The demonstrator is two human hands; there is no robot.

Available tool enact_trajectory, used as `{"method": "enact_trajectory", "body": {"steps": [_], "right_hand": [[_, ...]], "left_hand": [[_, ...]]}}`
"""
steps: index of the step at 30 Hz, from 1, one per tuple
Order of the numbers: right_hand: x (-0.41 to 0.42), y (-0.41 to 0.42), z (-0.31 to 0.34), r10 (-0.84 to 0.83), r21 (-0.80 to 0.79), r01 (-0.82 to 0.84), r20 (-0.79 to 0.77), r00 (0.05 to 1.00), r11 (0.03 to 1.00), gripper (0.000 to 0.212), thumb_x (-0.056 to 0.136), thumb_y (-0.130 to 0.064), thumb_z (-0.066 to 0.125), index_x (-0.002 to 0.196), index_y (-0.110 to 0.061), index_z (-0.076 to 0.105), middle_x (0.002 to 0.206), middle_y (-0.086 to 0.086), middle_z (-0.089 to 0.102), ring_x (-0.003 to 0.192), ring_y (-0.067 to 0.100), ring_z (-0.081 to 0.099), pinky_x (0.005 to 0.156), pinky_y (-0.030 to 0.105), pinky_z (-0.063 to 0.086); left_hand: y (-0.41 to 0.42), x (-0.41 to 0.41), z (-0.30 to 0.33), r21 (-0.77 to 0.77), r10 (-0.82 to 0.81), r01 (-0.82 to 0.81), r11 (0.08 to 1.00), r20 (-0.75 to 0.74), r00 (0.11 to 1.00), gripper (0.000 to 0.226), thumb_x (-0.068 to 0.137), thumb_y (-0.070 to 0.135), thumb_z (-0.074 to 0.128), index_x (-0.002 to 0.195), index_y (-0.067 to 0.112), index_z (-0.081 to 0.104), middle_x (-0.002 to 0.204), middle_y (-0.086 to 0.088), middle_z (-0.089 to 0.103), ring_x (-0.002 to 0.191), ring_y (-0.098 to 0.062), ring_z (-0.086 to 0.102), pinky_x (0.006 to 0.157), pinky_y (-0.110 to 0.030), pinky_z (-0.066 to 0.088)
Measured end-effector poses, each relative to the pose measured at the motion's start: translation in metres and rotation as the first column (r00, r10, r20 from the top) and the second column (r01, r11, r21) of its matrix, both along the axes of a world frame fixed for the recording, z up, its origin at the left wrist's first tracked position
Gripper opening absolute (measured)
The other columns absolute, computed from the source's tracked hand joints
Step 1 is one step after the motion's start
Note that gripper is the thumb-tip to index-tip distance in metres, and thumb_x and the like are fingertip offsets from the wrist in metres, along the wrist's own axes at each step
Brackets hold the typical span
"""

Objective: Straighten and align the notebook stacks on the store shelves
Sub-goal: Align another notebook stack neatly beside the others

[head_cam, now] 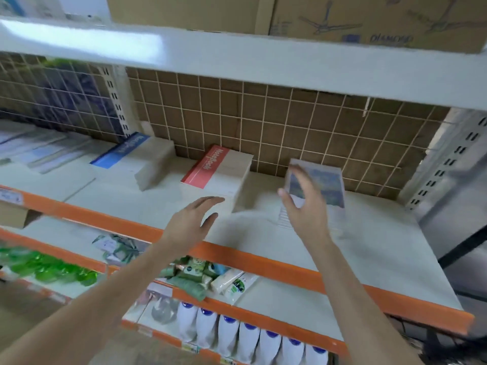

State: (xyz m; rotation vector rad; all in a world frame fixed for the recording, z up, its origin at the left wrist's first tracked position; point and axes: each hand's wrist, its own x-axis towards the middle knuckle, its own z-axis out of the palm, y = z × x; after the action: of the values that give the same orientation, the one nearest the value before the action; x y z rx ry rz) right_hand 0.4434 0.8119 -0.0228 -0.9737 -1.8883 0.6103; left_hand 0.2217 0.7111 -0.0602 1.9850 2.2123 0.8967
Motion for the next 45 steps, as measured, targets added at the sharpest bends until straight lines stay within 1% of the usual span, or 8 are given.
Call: {"method": "enact_trajectory", "body": {"steps": [3, 6, 9, 12, 19, 31, 40, 45], "right_hand": [[-0.055, -0.023, -0.003, 0.135, 0.029, -0.15, 0.292, 0.947, 0.988, 0.054, 0.094, -0.027, 0.057, 0.143, -0.017, 0.039, 0.152, 0.0, 0.033, 0.142, 0.018, 0.025, 0.116, 0.032, 0.018], [-0.107, -0.047, -0.013, 0.2, 0.06, -0.262, 0.495, 0.846, 0.963, 0.059, 0.096, -0.036, 0.051, 0.148, -0.022, 0.027, 0.157, -0.002, 0.019, 0.145, 0.014, 0.012, 0.117, 0.031, 0.006], [-0.16, -0.069, -0.021, 0.232, 0.058, -0.341, 0.625, 0.746, 0.938, 0.063, 0.096, -0.04, 0.047, 0.15, -0.027, 0.018, 0.16, -0.002, 0.009, 0.146, 0.012, 0.002, 0.115, 0.03, -0.006], [-0.22, -0.09, -0.028, 0.218, 0.072, -0.368, 0.695, 0.685, 0.927, 0.063, 0.097, -0.043, 0.045, 0.151, -0.028, 0.017, 0.16, -0.001, 0.006, 0.147, 0.013, 0.0, 0.115, 0.033, -0.01], [-0.389, -0.156, -0.031, 0.256, 0.068, -0.452, 0.745, 0.615, 0.89, 0.062, 0.098, -0.042, 0.043, 0.151, -0.029, 0.014, 0.16, -0.001, 0.003, 0.147, 0.014, 0.0, 0.116, 0.038, -0.007], [-0.642, -0.217, -0.024, 0.383, 0.022, -0.589, 0.74, 0.553, 0.807, 0.063, 0.096, -0.043, 0.046, 0.151, -0.028, 0.018, 0.16, 0.001, 0.008, 0.147, 0.017, 0.004, 0.115, 0.039, -0.003], [-0.842, -0.188, -0.044, 0.317, 0.001, -0.485, 0.755, 0.574, 0.874, 0.074, 0.092, -0.042, 0.053, 0.151, -0.021, 0.013, 0.159, 0.008, 0.006, 0.146, 0.022, 0.004, 0.115, 0.046, 0.003], [-0.912, -0.155, -0.052, 0.279, -0.061, -0.372, 0.776, 0.566, 0.926, 0.081, 0.092, -0.044, 0.053, 0.152, -0.017, 0.006, 0.16, 0.009, -0.001, 0.147, 0.025, -0.002, 0.116, 0.049, 0.003]], "left_hand": [[-0.019, -0.032, 0.011, -0.003, 0.006, -0.007, 1.0, -0.23, 0.973, 0.042, 0.092, 0.022, 0.057, 0.134, 0.021, 0.052, 0.135, 0.002, 0.053, 0.119, -0.02, 0.055, 0.089, -0.035, 0.048], [-0.042, -0.072, 0.014, -0.023, 0.116, -0.126, 0.992, -0.247, 0.962, 0.047, 0.095, 0.033, 0.05, 0.141, 0.024, 0.042, 0.144, 0.002, 0.043, 0.128, -0.02, 0.045, 0.101, -0.035, 0.039], [-0.069, -0.124, 0.009, -0.078, 0.205, -0.24, 0.968, -0.314, 0.927, 0.057, 0.096, 0.044, 0.042, 0.147, 0.027, 0.026, 0.154, -0.001, 0.026, 0.14, -0.021, 0.026, 0.113, -0.038, 0.023], [-0.1, -0.185, 0.005, -0.128, 0.252, -0.33, 0.935, -0.414, 0.875, 0.063, 0.095, 0.052, 0.036, 0.15, 0.032, 0.012, 0.159, -0.002, 0.004, 0.146, -0.023, 0.005, 0.116, -0.043, 0.006], [-0.196, -0.33, 0.001, -0.186, 0.335, -0.445, 0.876, -0.428, 0.839, 0.066, 0.094, 0.057, 0.032, 0.15, 0.036, 0.004, 0.159, -0.003, -0.008, 0.146, -0.026, -0.003, 0.116, -0.048, 0.002], [-0.315, -0.536, -0.007, -0.162, 0.628, -0.693, 0.702, -0.318, 0.71, 0.068, 0.093, 0.057, 0.036, 0.149, 0.037, 0.005, 0.159, -0.004, -0.003, 0.145, -0.026, -0.001, 0.115, -0.049, -0.001], [-0.302, -0.702, -0.015, -0.215, 0.668, -0.744, 0.632, -0.335, 0.664, 0.072, 0.093, 0.058, 0.034, 0.15, 0.034, -0.003, 0.158, -0.005, -0.009, 0.145, -0.028, -0.004, 0.114, -0.049, -0.003], [-0.251, -0.78, -0.016, -0.236, 0.6, -0.682, 0.692, -0.337, 0.726, 0.074, 0.093, 0.057, 0.037, 0.15, 0.031, -0.003, 0.158, -0.005, -0.009, 0.145, -0.027, -0.005, 0.115, -0.048, -0.003]]}}
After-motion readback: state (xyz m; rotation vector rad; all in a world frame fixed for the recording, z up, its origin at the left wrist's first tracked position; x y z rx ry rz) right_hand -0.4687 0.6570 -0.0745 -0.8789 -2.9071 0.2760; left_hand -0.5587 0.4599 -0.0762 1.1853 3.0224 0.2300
